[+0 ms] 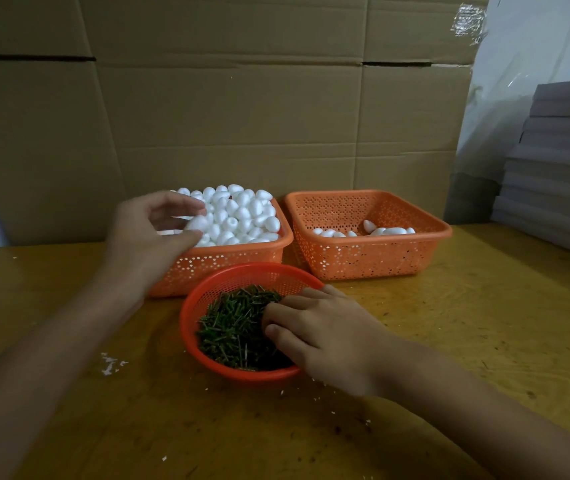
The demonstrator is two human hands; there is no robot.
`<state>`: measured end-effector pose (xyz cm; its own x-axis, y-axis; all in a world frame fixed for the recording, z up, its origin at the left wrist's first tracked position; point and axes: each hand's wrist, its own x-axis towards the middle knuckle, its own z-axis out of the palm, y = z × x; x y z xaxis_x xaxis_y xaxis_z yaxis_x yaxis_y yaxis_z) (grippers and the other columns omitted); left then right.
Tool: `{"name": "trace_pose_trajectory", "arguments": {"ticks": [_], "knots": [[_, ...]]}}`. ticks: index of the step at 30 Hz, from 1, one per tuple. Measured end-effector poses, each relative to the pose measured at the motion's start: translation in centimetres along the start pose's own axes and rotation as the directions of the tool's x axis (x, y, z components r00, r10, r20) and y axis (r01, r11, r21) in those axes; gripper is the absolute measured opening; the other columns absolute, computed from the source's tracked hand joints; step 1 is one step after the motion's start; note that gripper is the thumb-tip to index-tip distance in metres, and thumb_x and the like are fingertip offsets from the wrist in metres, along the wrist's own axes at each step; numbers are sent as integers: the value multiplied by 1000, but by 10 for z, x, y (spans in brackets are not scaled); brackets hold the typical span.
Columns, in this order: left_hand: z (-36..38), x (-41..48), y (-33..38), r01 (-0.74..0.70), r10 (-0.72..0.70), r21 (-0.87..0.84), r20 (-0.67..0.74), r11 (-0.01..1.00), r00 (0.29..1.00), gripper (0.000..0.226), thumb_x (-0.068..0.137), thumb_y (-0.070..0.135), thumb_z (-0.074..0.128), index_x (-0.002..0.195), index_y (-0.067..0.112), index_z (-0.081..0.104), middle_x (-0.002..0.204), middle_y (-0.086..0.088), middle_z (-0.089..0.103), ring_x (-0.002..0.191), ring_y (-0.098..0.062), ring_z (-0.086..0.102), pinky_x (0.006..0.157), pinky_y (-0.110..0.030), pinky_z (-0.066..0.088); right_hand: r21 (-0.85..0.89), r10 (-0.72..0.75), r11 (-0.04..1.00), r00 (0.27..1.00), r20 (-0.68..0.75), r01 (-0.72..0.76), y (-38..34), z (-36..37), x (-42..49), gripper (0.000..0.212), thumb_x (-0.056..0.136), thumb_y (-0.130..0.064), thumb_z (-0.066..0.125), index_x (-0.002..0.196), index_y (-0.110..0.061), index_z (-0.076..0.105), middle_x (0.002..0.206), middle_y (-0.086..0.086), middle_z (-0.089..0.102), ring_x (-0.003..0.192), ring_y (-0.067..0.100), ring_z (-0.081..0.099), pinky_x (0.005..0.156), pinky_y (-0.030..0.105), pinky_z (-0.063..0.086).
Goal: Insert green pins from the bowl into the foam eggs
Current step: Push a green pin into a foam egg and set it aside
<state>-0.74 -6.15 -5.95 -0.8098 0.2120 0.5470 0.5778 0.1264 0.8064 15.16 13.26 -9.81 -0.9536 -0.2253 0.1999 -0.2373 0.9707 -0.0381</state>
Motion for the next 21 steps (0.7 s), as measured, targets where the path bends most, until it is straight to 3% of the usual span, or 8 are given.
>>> {"name": "trace_pose_trajectory", "arguments": {"ticks": [3, 10, 13, 17, 21], "knots": [[4, -27, 9, -32, 42, -116, 82, 993, 996, 34, 81, -6, 84, 104, 17, 75, 104, 5, 81, 97, -8, 76, 80, -15, 57, 2, -13, 1000, 1000, -2, 13, -1, 0, 0, 31, 109, -47, 25, 113, -30, 50, 104, -10, 59, 101, 14, 51, 94, 37, 35], [12, -63, 13, 78, 3, -317, 246, 945, 969, 38, 73, 0, 89, 102, 17, 71, 107, -5, 81, 104, -17, 76, 85, -18, 57, 87, -20, 996, 1000, 6, 20, 3, -2, 1, 26, 107, -53, 36, 111, -31, 49, 108, -13, 63, 104, 10, 51, 100, 38, 33], [13, -72, 12, 76, 19, -342, 266, 937, 964, 34, 75, 5, 88, 99, 22, 71, 113, -5, 79, 109, -21, 76, 89, -22, 58, 162, -14, 987, 1000, 9, 12, 5, -3, 4, 25, 105, -53, 43, 107, -30, 51, 107, -13, 63, 105, 8, 52, 103, 37, 31], [12, -76, 10, 75, 35, -377, 277, 923, 960, 31, 77, 5, 84, 101, 19, 70, 116, -10, 77, 107, -31, 76, 80, -32, 64, 293, 10, 956, 1000, 8, -12, 8, -4, 5, 19, 103, -47, 54, 106, -29, 55, 103, -15, 61, 103, 1, 51, 106, 33, 28], [11, -77, 8, 63, 53, -362, 303, 930, 951, 38, 75, 1, 87, 107, 8, 70, 114, -9, 79, 109, -25, 76, 85, -28, 62, 360, 26, 933, 1000, -7, -22, 9, -4, 5, 18, 104, -43, 56, 103, -24, 56, 103, -12, 64, 103, 4, 54, 108, 35, 30]]}}
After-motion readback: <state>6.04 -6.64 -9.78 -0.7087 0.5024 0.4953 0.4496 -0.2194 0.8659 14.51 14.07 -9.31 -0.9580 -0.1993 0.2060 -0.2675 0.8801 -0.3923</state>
